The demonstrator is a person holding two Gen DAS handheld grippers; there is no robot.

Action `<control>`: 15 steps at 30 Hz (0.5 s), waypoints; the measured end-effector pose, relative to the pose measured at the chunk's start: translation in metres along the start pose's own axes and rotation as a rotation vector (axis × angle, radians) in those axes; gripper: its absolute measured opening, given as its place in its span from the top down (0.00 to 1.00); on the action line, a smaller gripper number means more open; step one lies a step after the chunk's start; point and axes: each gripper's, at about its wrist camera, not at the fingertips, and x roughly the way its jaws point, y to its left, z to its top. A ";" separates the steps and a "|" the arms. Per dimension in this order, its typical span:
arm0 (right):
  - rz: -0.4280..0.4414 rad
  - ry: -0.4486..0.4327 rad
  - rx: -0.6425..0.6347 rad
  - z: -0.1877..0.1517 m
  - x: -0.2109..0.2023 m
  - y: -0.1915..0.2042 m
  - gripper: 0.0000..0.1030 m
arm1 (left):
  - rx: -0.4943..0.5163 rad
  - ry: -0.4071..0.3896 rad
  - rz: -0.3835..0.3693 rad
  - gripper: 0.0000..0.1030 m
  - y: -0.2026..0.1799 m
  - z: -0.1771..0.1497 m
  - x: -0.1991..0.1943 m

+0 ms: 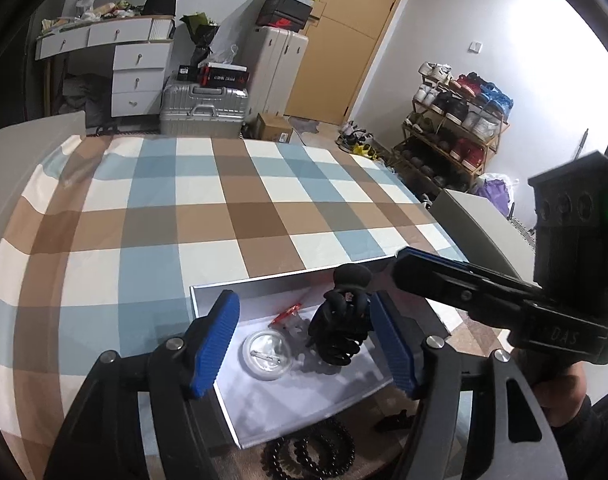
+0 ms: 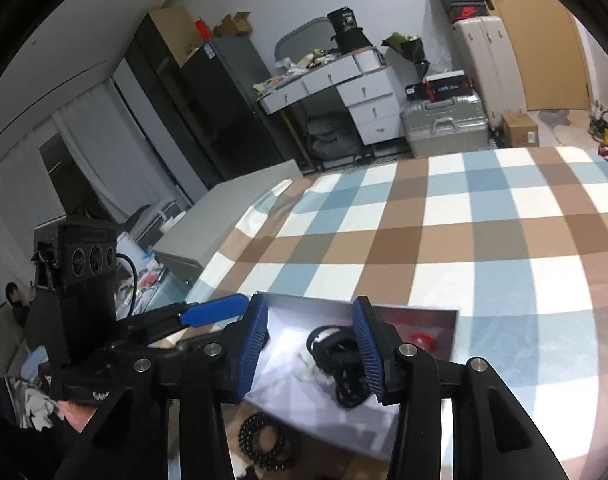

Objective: Organize jewelry
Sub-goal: 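Lower the white badge into the box while the right gripper drops the clear item, then withdraw both grippers from the box toward the remaining jewelry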

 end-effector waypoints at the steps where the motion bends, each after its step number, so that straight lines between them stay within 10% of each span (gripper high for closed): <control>1: -0.002 -0.005 0.000 -0.001 -0.004 0.001 0.57 | 0.004 -0.008 0.008 0.38 -0.002 -0.001 -0.003; 15: -0.003 -0.111 -0.004 -0.021 -0.058 0.016 0.32 | 0.059 -0.075 0.169 0.26 -0.019 -0.015 -0.039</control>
